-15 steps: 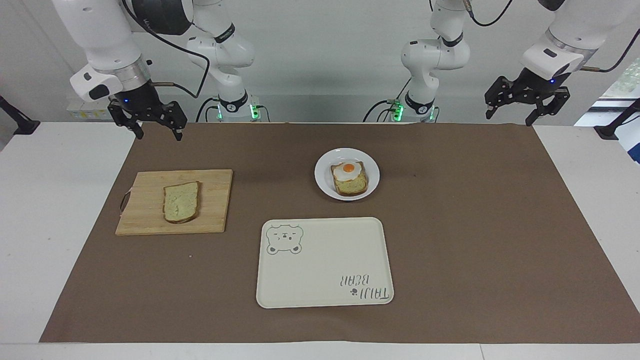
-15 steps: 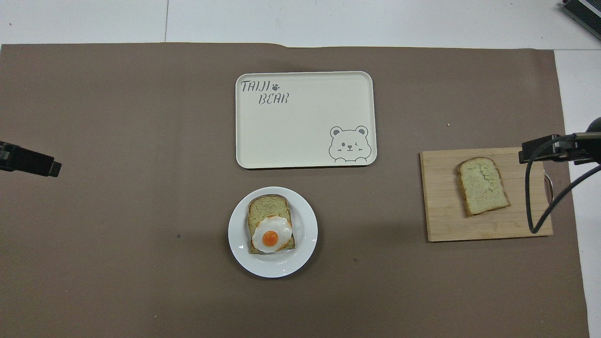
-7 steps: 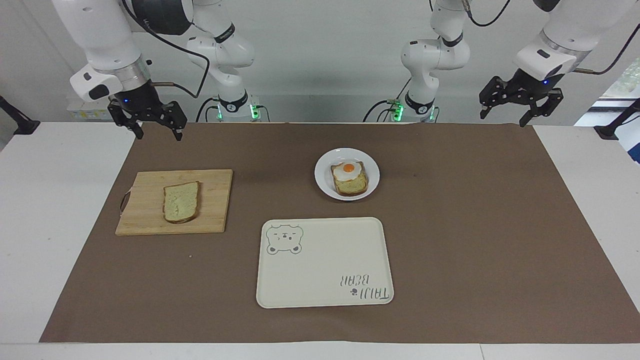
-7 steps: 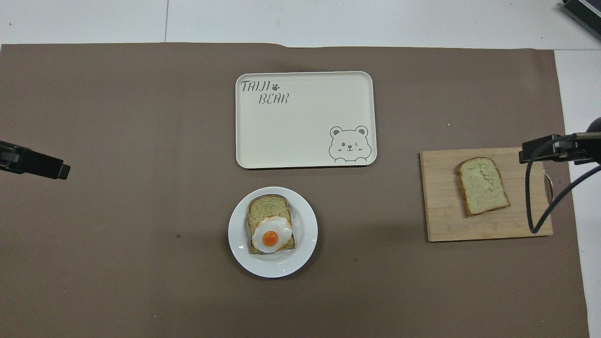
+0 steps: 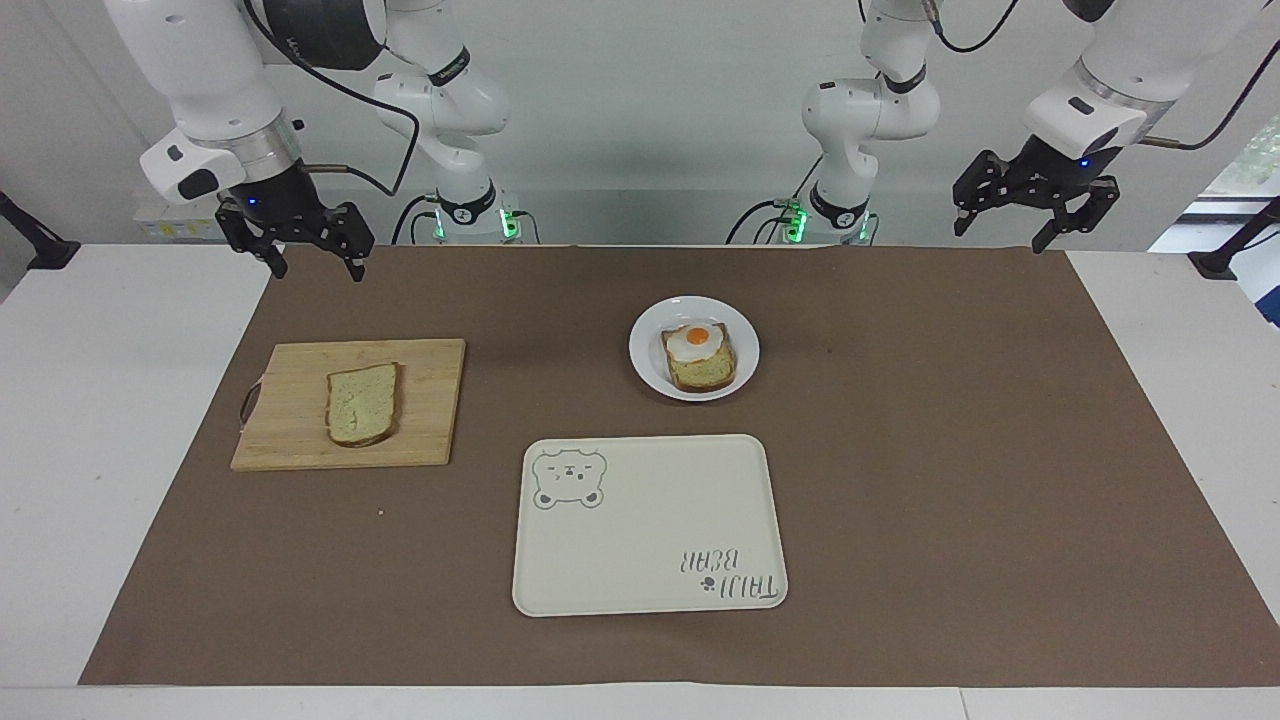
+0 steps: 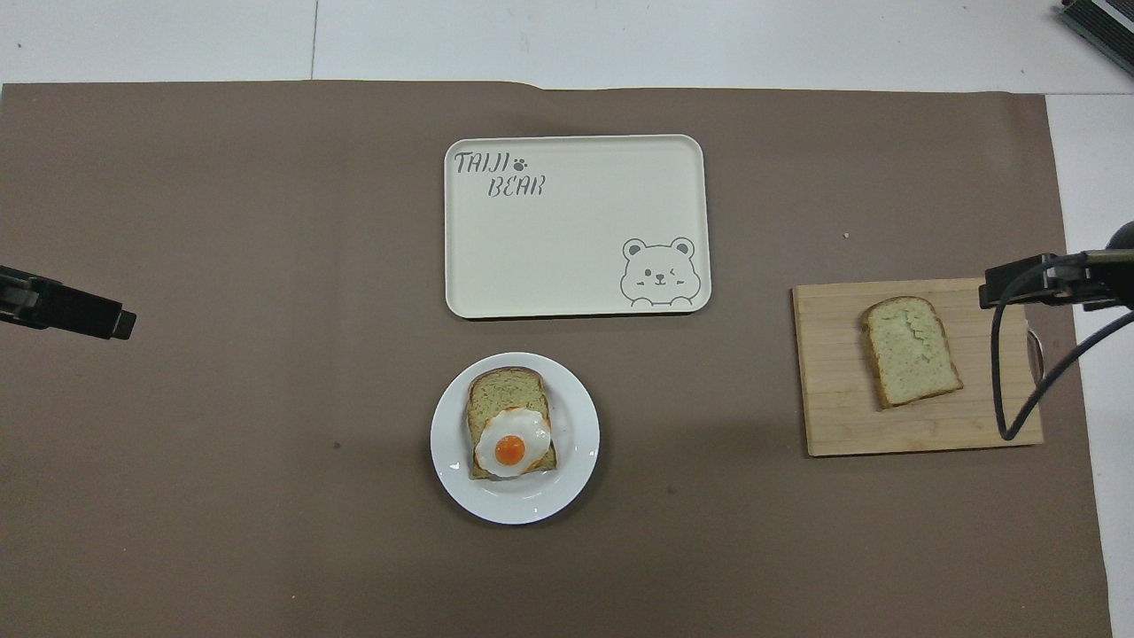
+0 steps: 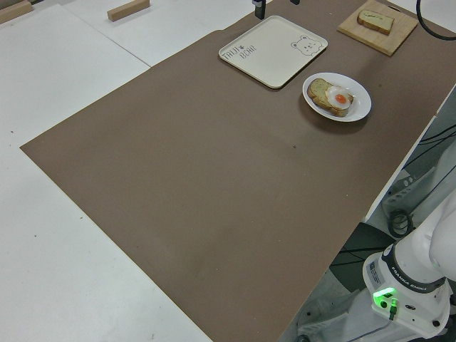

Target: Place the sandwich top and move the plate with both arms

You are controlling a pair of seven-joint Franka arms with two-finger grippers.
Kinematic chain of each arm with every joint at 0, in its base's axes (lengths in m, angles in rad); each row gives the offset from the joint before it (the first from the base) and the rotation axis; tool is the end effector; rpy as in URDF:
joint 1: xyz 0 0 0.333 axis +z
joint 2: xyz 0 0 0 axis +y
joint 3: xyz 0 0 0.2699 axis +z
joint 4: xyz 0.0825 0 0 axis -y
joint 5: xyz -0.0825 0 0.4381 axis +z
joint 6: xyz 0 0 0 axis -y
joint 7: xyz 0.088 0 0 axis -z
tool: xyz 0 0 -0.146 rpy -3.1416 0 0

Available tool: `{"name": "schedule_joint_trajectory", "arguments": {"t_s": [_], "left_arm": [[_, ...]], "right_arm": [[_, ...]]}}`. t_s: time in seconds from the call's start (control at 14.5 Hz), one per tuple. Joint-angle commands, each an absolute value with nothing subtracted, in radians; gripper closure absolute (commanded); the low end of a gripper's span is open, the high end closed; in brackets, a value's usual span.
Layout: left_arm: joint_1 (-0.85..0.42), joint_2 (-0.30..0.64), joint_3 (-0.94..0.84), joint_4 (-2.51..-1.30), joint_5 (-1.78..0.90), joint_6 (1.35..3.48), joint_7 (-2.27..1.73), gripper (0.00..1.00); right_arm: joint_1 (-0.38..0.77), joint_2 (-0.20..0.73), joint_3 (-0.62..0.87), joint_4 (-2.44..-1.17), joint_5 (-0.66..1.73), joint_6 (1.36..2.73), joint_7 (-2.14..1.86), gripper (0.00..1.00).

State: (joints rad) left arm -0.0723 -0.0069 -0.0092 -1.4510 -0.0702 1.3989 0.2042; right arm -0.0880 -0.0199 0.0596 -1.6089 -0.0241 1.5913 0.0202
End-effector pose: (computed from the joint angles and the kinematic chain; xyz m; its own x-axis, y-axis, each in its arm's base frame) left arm 0.5832 -0.0588 0.5912 0.9557 -0.2928 -0.0297 -0.2899 -0.9540 0.0772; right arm 0.6046 -0.0204 0.5332 0.9988 -0.0481 0.0028 -0.0481 -0.9985 0.0252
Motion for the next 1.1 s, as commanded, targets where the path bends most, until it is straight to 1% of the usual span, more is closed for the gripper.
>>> {"name": "schedule_joint_trajectory", "arguments": {"t_s": [0.0, 0.34, 0.55, 1.03], "left_arm": [[-0.072, -0.038, -0.009, -1.497, -0.083, 1.425, 0.206, 0.00], [-0.067, -0.057, -0.008, -1.529, -0.130, 1.460, 0.218, 0.00], [-0.072, -0.066, -0.008, -1.563, -0.133, 1.465, 0.219, 0.00], [-0.063, -0.067, -0.008, -1.568, -0.147, 1.471, 0.219, 0.00]], "right_arm": [[-0.101, -0.018, 0.069, -1.606, -0.023, 1.577, 0.028, 0.00], [-0.101, -0.020, 0.069, -1.608, -0.023, 1.569, 0.025, 0.00], [-0.103, -0.038, 0.069, -1.635, -0.021, 1.572, 0.026, 0.00], [-0.103, -0.040, 0.061, -1.638, -0.021, 1.575, 0.026, 0.00]]}}
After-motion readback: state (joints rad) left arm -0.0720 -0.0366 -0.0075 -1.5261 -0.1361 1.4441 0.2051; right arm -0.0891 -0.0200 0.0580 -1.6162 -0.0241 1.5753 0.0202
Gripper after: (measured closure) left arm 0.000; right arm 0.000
